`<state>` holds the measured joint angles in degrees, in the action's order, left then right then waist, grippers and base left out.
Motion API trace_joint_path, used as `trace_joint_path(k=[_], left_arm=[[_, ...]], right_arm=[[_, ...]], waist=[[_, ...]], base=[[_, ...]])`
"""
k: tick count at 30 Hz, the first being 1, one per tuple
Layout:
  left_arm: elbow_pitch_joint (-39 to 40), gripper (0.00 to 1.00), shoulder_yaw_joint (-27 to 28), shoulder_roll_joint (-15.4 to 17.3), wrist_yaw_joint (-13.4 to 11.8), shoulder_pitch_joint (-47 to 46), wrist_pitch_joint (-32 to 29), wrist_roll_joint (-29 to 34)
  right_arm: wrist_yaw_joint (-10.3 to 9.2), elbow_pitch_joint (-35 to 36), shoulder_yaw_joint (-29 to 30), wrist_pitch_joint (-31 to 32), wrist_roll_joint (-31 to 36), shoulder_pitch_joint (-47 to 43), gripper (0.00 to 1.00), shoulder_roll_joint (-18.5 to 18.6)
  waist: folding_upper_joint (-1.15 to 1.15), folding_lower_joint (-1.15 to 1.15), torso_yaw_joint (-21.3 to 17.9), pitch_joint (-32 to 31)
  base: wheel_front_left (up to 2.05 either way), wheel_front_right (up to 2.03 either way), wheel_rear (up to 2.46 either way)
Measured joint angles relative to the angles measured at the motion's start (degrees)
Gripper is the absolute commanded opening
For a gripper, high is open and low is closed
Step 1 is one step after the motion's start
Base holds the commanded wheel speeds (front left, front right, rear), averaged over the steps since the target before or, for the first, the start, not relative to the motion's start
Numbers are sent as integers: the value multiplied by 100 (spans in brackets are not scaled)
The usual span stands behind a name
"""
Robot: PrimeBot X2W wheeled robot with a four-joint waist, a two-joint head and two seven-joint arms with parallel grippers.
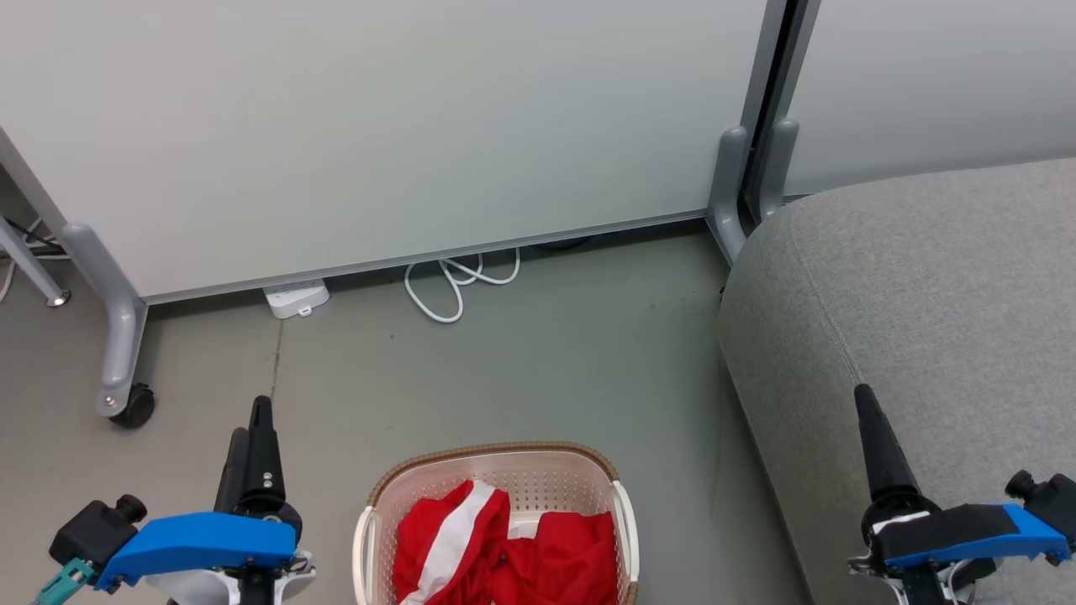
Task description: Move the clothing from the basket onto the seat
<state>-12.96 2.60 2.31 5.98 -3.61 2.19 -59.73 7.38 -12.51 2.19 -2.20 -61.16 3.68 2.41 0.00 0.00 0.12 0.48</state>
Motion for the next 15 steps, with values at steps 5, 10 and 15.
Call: trace_joint_path(k=[5, 10, 15], left_arm=[[27, 100, -152, 1, -66, -1, 101, 626], [21, 100, -247, 8, -94, -1, 201, 1193], [-7, 100, -356, 16, -119, -2, 289, 1686]], right_arm=[[0, 5, -111, -99, 583, -1, 100, 1], [0, -14, -203, -196, 1069, -1, 100, 3], [0, -62, -269, -288, 1506, 0, 100, 5]], waist=[[0, 0, 2, -1], [0, 0, 5, -2], [0, 0, 8, -6]], base=[[0, 0, 0], [0, 0, 0], [0, 0, 0]])
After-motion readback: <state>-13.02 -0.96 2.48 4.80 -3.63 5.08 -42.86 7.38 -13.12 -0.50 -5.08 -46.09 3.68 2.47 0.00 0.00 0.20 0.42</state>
